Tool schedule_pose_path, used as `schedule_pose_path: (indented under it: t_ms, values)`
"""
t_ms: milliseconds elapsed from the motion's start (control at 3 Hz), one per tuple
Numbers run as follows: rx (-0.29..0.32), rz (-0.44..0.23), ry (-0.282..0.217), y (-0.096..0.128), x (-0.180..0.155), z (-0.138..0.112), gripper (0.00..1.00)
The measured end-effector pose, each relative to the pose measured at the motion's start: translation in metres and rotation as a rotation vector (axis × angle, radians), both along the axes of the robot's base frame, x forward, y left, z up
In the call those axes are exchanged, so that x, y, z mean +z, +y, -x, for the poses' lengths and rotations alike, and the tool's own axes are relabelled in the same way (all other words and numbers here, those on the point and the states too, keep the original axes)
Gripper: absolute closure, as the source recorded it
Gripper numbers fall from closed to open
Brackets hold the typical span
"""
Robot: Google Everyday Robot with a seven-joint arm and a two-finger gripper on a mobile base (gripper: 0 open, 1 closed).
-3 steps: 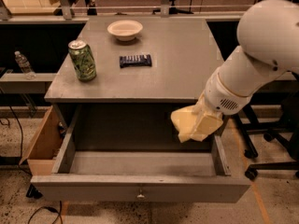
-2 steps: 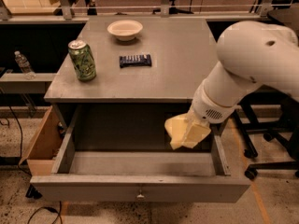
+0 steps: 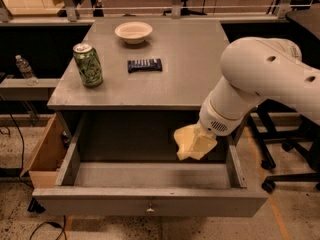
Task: Place sponge into top drawer
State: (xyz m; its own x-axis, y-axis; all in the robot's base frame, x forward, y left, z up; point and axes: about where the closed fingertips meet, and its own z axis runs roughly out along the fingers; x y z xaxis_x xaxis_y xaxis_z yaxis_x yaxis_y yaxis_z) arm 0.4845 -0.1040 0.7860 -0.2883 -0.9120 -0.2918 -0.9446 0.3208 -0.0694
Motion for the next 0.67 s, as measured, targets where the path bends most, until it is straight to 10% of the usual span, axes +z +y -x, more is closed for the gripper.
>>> schedule_pose_path:
  t_ms: [667]
  values:
    - [0.002,0.002,-0.001,0.0007,0.0005,0.0012,0.36]
